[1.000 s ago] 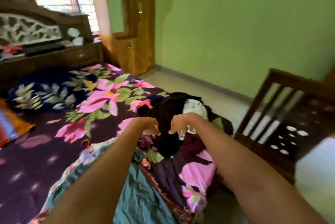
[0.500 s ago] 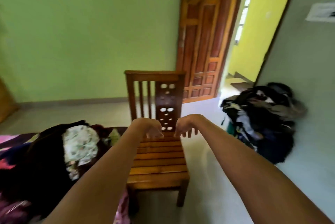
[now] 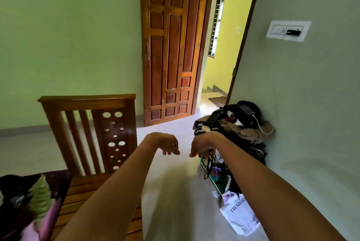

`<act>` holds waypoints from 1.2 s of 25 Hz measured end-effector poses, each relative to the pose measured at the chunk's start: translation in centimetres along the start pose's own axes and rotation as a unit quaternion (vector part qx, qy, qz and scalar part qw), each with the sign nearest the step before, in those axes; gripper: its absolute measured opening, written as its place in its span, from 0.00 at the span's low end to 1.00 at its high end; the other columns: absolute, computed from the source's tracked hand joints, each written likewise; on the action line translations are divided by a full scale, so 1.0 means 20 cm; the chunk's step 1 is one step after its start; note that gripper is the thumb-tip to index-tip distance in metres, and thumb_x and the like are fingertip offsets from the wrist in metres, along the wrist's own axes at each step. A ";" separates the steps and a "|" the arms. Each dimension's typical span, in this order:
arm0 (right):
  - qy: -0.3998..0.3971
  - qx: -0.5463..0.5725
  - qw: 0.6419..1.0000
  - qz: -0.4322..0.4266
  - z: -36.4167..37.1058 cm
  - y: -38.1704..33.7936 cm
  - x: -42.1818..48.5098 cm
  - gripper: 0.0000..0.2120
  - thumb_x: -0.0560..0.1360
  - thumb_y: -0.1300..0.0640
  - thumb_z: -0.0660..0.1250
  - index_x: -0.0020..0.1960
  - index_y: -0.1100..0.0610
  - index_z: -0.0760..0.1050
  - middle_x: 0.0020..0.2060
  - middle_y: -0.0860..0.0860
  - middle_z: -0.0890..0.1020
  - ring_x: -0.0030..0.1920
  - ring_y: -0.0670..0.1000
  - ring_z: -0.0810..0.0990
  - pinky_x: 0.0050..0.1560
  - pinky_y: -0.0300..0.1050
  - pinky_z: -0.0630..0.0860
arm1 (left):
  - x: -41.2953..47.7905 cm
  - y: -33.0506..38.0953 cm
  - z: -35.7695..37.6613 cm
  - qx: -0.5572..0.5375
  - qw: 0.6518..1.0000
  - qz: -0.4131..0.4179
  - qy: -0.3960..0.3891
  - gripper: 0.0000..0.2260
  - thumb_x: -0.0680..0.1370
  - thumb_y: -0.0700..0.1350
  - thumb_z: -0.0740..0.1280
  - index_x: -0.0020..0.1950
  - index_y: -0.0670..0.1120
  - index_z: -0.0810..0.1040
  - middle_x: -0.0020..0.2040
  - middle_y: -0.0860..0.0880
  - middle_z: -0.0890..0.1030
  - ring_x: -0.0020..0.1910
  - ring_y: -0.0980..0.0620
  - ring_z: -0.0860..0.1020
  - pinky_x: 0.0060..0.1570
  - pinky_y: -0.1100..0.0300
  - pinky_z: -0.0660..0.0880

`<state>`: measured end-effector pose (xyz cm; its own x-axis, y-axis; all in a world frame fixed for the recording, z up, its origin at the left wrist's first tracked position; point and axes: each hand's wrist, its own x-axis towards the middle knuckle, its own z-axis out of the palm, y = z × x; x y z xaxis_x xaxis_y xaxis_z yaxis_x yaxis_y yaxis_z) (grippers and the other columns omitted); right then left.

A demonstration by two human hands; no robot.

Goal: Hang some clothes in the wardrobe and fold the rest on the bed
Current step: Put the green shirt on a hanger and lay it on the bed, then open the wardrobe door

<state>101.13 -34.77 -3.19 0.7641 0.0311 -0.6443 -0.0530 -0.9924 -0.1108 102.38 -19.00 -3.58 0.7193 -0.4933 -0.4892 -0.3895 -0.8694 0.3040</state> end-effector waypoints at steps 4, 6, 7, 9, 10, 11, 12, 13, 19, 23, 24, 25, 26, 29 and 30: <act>0.001 0.018 1.000 -0.023 -0.22 0.06 0.37 0.23 0.78 0.48 0.65 0.67 0.60 0.70 0.59 0.56 0.79 0.55 0.57 0.81 0.53 0.54 0.78 | 0.37 -0.09 -0.20 0.008 1.000 -0.016 -0.007 0.18 0.80 0.50 0.61 0.66 0.40 0.73 0.60 0.41 0.79 0.56 0.44 0.79 0.56 0.56 0.74; -0.002 0.017 0.999 -0.035 -0.37 0.06 0.58 0.23 0.77 0.48 0.65 0.66 0.60 0.71 0.59 0.57 0.79 0.55 0.57 0.81 0.54 0.54 0.78 | 0.59 -0.19 -0.31 0.011 0.999 -0.028 -0.013 0.18 0.80 0.50 0.61 0.66 0.41 0.73 0.60 0.42 0.79 0.57 0.45 0.79 0.51 0.58 0.72; -0.001 0.014 0.999 -0.039 -0.46 0.05 0.70 0.23 0.77 0.48 0.66 0.66 0.60 0.71 0.59 0.57 0.79 0.56 0.58 0.81 0.55 0.54 0.78 | 0.70 -0.24 -0.39 0.014 0.999 -0.035 -0.015 0.18 0.80 0.51 0.61 0.66 0.42 0.73 0.60 0.43 0.79 0.57 0.46 0.79 0.50 0.59 0.71; 0.004 0.015 0.999 -0.041 -0.65 0.03 0.90 0.23 0.77 0.48 0.66 0.66 0.61 0.71 0.59 0.57 0.79 0.56 0.58 0.80 0.57 0.55 0.77 | 0.90 -0.35 -0.54 0.016 0.998 -0.049 -0.020 0.19 0.80 0.51 0.61 0.67 0.42 0.72 0.61 0.43 0.78 0.58 0.46 0.79 0.49 0.59 0.71; 0.003 0.016 0.999 -0.042 -0.77 0.01 1.01 0.23 0.77 0.49 0.66 0.66 0.61 0.71 0.60 0.58 0.79 0.56 0.58 0.80 0.57 0.56 0.77 | 1.01 -0.41 -0.64 0.015 0.998 -0.053 -0.021 0.19 0.80 0.51 0.61 0.67 0.42 0.72 0.61 0.43 0.78 0.58 0.46 0.79 0.49 0.59 0.71; 0.001 0.019 0.999 -0.043 -0.88 -0.01 1.11 0.23 0.77 0.49 0.66 0.67 0.61 0.70 0.60 0.58 0.78 0.56 0.58 0.80 0.58 0.56 0.77 | 1.12 -0.48 -0.75 0.012 0.998 -0.058 -0.025 0.18 0.80 0.51 0.61 0.66 0.42 0.72 0.61 0.43 0.78 0.58 0.46 0.79 0.49 0.58 0.72; 0.003 0.021 0.999 -0.045 -1.00 -0.03 1.21 0.23 0.78 0.49 0.65 0.67 0.61 0.70 0.61 0.58 0.78 0.56 0.58 0.80 0.58 0.56 0.77 | 1.22 -0.55 -0.86 0.007 0.998 -0.063 -0.024 0.18 0.80 0.51 0.62 0.65 0.42 0.72 0.61 0.43 0.78 0.58 0.45 0.78 0.49 0.58 0.72; 0.010 0.021 0.998 -0.051 -1.11 -0.05 1.30 0.23 0.78 0.49 0.65 0.68 0.61 0.69 0.62 0.58 0.77 0.56 0.58 0.79 0.56 0.54 0.77 | 1.33 -0.62 -0.98 0.003 0.998 -0.067 -0.017 0.18 0.80 0.51 0.62 0.64 0.41 0.73 0.60 0.43 0.78 0.58 0.44 0.78 0.50 0.57 0.73; 0.035 -0.004 0.997 -0.073 -1.66 -0.14 1.87 0.21 0.79 0.52 0.64 0.68 0.62 0.69 0.64 0.59 0.76 0.59 0.60 0.79 0.46 0.48 0.75 | 1.89 -0.95 -1.47 -0.008 0.998 -0.069 0.004 0.17 0.79 0.46 0.63 0.63 0.36 0.74 0.57 0.40 0.78 0.54 0.44 0.78 0.53 0.55 0.75; 0.043 -0.053 0.991 -0.119 -2.02 -0.23 2.36 0.20 0.79 0.53 0.63 0.67 0.63 0.71 0.61 0.59 0.77 0.54 0.58 0.80 0.34 0.41 0.76 | 2.23 -1.23 -1.74 -0.012 0.994 -0.108 0.004 0.16 0.80 0.46 0.63 0.63 0.37 0.74 0.55 0.40 0.79 0.47 0.48 0.76 0.40 0.65 0.75; 0.050 -0.067 0.987 -0.137 -2.10 -0.26 2.45 0.19 0.79 0.54 0.63 0.66 0.64 0.72 0.59 0.59 0.77 0.48 0.56 0.81 0.29 0.40 0.76 | 2.30 -1.29 -1.80 -0.013 0.992 -0.122 0.006 0.16 0.80 0.46 0.63 0.64 0.38 0.74 0.58 0.40 0.79 0.48 0.48 0.77 0.36 0.67 0.73; 0.053 -0.073 0.984 -0.152 -2.19 -0.30 2.55 0.18 0.79 0.55 0.63 0.65 0.65 0.72 0.56 0.59 0.78 0.41 0.53 0.80 0.24 0.38 0.75 | 2.34 -1.35 -1.86 -0.014 0.990 -0.140 0.008 0.16 0.80 0.47 0.62 0.64 0.39 0.74 0.59 0.41 0.79 0.50 0.48 0.78 0.35 0.67 0.72; 0.055 -0.080 0.981 -0.166 -2.31 -0.36 2.67 0.18 0.80 0.56 0.63 0.64 0.66 0.72 0.53 0.60 0.78 0.37 0.51 0.78 0.21 0.36 0.74 | 2.40 -1.43 -1.95 -0.017 0.988 -0.154 0.011 0.16 0.80 0.48 0.62 0.64 0.40 0.74 0.60 0.41 0.79 0.53 0.47 0.79 0.35 0.66 0.71; 0.052 -0.110 0.972 -0.202 -2.63 -0.58 3.02 0.20 0.79 0.53 0.64 0.63 0.67 0.73 0.51 0.59 0.79 0.43 0.57 0.81 0.31 0.40 0.79 | 2.54 -1.69 -2.22 -0.049 0.980 -0.186 0.051 0.16 0.80 0.50 0.63 0.62 0.43 0.75 0.58 0.43 0.80 0.50 0.49 0.79 0.38 0.64 0.69; 0.052 -0.115 0.968 -0.216 -2.72 -0.67 3.12 0.20 0.79 0.53 0.64 0.62 0.67 0.73 0.50 0.58 0.79 0.45 0.58 0.81 0.30 0.41 0.79 | 2.57 -1.79 -2.29 -0.059 0.975 -0.202 0.074 0.15 0.79 0.51 0.63 0.62 0.43 0.75 0.56 0.44 0.80 0.47 0.50 0.77 0.40 0.63 0.69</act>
<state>184.55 -25.99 -0.72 0.7444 0.4486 -0.4946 0.4215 -0.8902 -0.1729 179.67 -11.85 -2.15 0.8785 -0.0953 -0.4681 0.0040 -0.9784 0.2068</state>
